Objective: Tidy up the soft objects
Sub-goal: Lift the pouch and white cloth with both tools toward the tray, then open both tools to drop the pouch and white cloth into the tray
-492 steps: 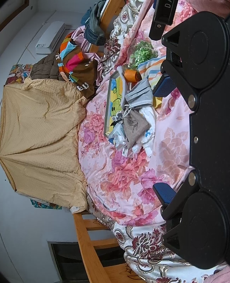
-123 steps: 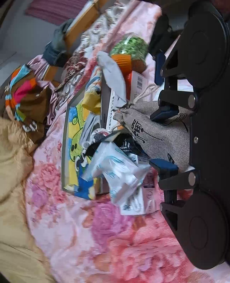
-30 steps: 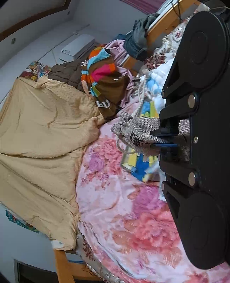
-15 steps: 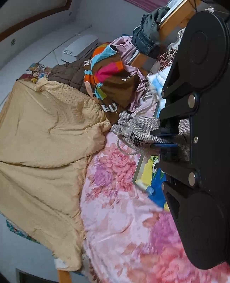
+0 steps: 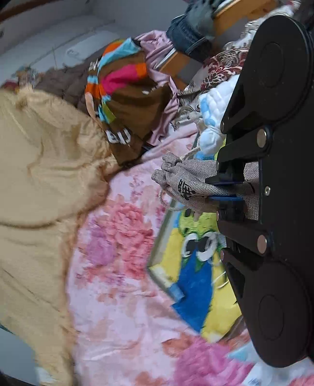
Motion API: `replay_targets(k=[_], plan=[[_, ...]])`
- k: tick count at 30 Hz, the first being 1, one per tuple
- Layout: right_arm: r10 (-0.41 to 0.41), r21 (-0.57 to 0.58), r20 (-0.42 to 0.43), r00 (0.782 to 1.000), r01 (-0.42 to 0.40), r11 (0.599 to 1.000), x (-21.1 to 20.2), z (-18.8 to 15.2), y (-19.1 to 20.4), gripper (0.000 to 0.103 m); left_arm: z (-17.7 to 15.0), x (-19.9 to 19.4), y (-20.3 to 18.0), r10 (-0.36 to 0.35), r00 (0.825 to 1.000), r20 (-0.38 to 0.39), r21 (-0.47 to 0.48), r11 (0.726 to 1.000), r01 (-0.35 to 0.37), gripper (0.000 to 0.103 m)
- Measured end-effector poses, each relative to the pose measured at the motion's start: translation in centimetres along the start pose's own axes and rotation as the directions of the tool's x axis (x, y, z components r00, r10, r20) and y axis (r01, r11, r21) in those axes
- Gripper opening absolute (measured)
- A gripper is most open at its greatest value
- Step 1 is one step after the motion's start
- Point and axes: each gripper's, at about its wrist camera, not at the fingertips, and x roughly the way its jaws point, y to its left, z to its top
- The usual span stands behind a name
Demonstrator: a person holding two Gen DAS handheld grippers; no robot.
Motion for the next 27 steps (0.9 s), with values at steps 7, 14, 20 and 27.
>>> replay_targets(k=[7, 14, 20, 27], plan=[[0.009, 0.045, -0.052, 0.999, -0.006, 0.999, 1.0, -0.4, -1.1, 0.027, -0.5, 2.8, -0.8, 0.049, 0.997, -0.061, -0.036, 0.998, -0.051, 0.009], [0.025, 0.076, -0.091, 0.996, -0.019, 0.997, 1.8, -0.7, -1.5, 0.029, -1.0, 4.6, -1.1, 0.112, 0.987, -0.111, -0.026, 0.993, -0.116, 0.012], [0.028, 0.086, -0.103, 0.994, -0.019, 0.996, 1.9, -0.7, -1.6, 0.037, -1.7, 5.2, -1.0, 0.142, 0.980, -0.137, -0.023, 0.989, -0.146, 0.013], [-0.010, 0.050, -0.106, 0.994, 0.015, 0.999, 1.8, -0.6, -1.2, 0.052, -1.7, 5.0, -1.0, 0.142, 0.979, -0.144, -0.008, 0.989, -0.145, 0.023]])
